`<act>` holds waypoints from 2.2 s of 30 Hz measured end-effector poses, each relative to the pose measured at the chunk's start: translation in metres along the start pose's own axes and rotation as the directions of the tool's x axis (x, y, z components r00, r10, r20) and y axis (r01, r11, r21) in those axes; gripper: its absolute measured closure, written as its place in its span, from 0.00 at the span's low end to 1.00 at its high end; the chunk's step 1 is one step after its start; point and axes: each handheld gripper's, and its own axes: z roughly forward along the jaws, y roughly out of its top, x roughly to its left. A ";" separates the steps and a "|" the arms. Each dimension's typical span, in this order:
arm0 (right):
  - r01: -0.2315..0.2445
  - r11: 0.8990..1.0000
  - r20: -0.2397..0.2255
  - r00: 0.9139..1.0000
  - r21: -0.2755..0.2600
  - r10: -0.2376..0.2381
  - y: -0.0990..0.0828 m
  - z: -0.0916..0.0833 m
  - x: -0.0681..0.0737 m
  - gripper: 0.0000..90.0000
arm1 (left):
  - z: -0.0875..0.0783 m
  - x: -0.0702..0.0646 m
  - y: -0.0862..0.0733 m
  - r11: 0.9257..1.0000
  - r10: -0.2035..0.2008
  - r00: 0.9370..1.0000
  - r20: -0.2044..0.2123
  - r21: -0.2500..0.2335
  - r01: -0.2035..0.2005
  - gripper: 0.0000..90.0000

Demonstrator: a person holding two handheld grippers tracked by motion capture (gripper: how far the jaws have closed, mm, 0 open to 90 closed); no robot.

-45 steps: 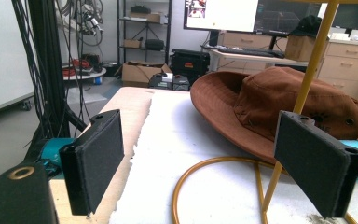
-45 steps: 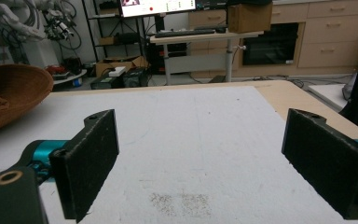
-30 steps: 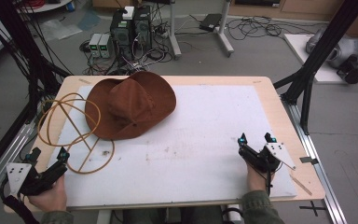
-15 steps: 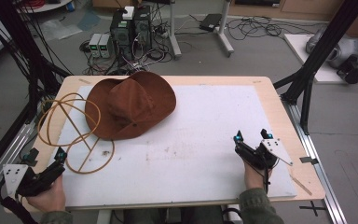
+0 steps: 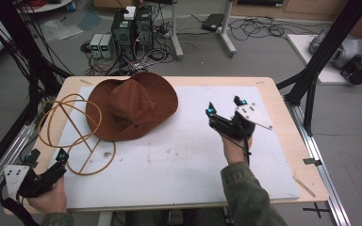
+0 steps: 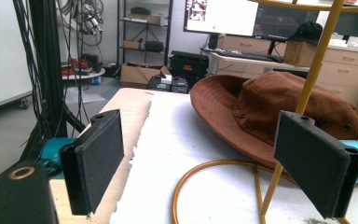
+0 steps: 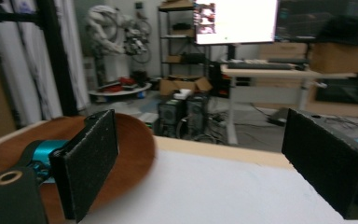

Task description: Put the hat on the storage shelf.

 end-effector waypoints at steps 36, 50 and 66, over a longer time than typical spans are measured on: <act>0.079 0.947 -0.225 0.974 0.312 -0.008 -0.069 0.147 0.199 0.11 | 0.002 0.005 0.000 0.999 -0.042 0.999 0.006 -0.009 0.042 0.18; 0.098 0.909 -0.160 0.986 0.405 -0.034 -0.101 0.158 0.208 0.16 | 0.002 0.007 -0.001 0.999 -0.047 0.999 0.001 -0.009 0.047 0.18; 0.033 0.887 -0.195 0.979 0.461 0.066 -0.100 0.161 0.212 0.91 | 0.002 0.006 0.000 0.999 -0.043 0.999 0.009 -0.012 0.043 0.18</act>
